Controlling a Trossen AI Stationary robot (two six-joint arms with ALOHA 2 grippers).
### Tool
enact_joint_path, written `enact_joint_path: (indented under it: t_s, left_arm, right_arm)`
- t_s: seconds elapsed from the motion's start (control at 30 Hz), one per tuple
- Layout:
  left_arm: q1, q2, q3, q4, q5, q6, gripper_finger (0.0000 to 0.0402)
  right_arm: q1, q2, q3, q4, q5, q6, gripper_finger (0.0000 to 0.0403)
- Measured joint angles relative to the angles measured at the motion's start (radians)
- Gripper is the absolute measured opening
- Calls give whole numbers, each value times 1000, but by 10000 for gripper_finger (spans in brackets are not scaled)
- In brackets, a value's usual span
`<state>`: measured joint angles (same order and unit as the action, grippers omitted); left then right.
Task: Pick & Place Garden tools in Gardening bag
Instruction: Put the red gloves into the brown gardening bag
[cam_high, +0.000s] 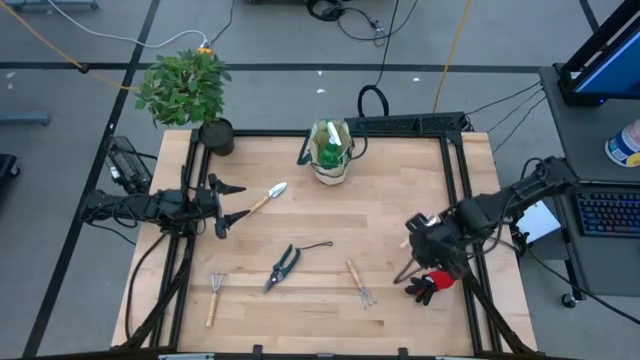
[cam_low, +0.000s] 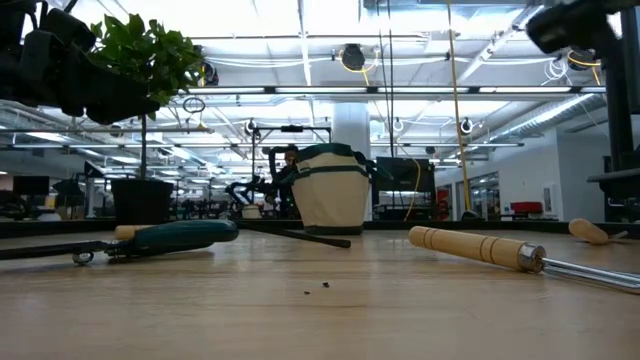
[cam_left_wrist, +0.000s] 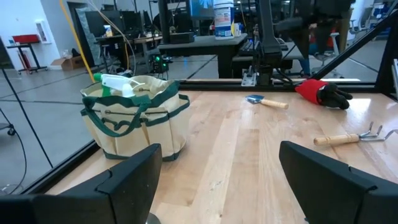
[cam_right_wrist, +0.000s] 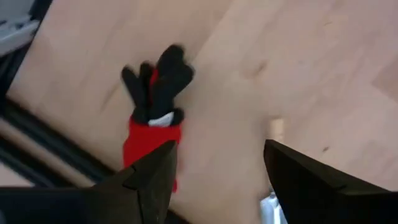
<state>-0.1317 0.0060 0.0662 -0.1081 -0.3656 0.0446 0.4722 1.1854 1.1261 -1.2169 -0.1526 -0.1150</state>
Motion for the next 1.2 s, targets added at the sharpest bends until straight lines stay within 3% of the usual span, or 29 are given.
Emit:
enact_joint_path:
  t_s: [0.2,0.47,0.93,1.2]
  left_arm:
    - [0,0,0,0,0,0,333]
    - [0,0,0,0,0,3,333]
    - [0,0,0,0,0,4,333]
    - [0,0,0,0,0,4,333]
  right_arm:
    - [118,0,-81,24,-60,110,260]
    - [219,0,-211,147,-62,267,271]
    - [290,0,-342,290,-56,391,271]
    - [289,0,-426,381,18,454,268]
